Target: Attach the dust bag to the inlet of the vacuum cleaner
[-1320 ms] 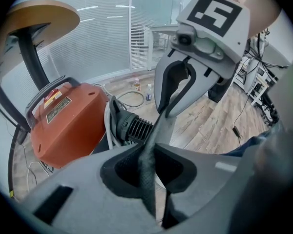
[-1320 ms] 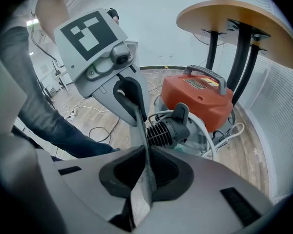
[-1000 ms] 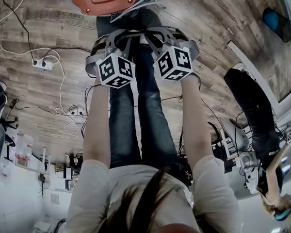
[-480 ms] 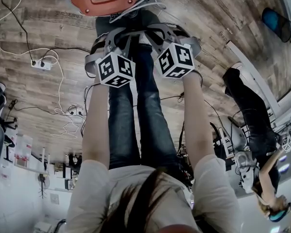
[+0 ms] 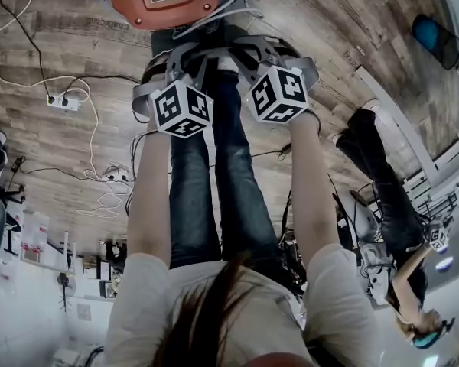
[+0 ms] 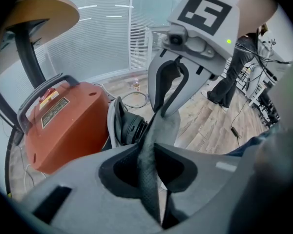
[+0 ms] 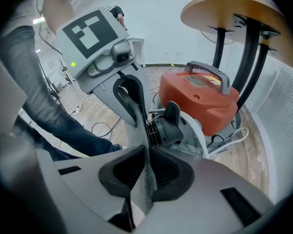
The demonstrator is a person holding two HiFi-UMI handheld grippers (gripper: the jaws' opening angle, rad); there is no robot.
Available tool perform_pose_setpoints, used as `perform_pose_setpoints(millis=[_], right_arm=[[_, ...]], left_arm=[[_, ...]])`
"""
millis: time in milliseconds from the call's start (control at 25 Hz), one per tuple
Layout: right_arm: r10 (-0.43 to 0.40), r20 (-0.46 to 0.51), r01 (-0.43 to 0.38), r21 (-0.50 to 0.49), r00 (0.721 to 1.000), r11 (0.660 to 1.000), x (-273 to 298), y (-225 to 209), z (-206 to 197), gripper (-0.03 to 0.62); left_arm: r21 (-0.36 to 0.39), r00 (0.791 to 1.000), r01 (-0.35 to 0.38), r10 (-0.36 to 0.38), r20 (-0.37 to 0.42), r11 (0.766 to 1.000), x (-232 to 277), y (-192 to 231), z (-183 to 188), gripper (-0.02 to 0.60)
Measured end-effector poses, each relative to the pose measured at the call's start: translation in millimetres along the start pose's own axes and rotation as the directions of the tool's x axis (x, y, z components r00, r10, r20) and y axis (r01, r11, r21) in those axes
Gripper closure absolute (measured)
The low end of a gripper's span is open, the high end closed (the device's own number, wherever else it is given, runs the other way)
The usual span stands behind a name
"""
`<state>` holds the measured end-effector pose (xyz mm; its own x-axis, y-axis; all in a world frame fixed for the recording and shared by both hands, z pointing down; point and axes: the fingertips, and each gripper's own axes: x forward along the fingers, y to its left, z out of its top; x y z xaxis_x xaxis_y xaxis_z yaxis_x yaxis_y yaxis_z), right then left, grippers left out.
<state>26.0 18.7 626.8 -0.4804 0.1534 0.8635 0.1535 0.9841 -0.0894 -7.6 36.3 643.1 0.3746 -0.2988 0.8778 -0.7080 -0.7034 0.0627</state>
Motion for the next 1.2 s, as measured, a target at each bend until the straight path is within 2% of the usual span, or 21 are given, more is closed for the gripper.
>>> perform_pose_setpoints(millis=[360, 600, 920, 1120, 1200], right_arm=[[0.014, 0.013, -0.014, 0.019, 1.000, 1.000, 3.2, -4.5, 0.1, 0.540], [-0.036, -0.001, 0.036, 0.090, 0.999, 0.995, 4.8, -7.0, 0.3, 0.533], [-0.095, -0.056, 0.100, 0.084, 0.994, 0.991, 7.5, -6.9, -1.4, 0.520], [-0.126, -0.073, 0.134, 0.105, 0.989, 0.985, 7.5, -6.8, -0.9, 0.516], [-0.118, -0.067, 0.126, 0.126, 0.991, 0.984, 6.5, -6.1, -0.3, 0.514]], left_arm=[[0.030, 0.999, 0.050, -0.050, 0.008, 0.998, 2.2, 1.7, 0.1, 0.495], [-0.025, 0.999, 0.032, -0.032, 0.003, 0.999, 2.7, 2.8, -1.1, 0.494], [-0.082, 1.000, 0.012, -0.013, -0.002, 0.997, 3.7, 2.8, -2.3, 0.494], [-0.085, 1.000, 0.006, -0.005, 0.009, 0.996, 3.0, 2.9, -2.6, 0.492], [-0.121, 1.000, -0.003, 0.006, 0.020, 0.993, 2.0, 5.3, -3.7, 0.476]])
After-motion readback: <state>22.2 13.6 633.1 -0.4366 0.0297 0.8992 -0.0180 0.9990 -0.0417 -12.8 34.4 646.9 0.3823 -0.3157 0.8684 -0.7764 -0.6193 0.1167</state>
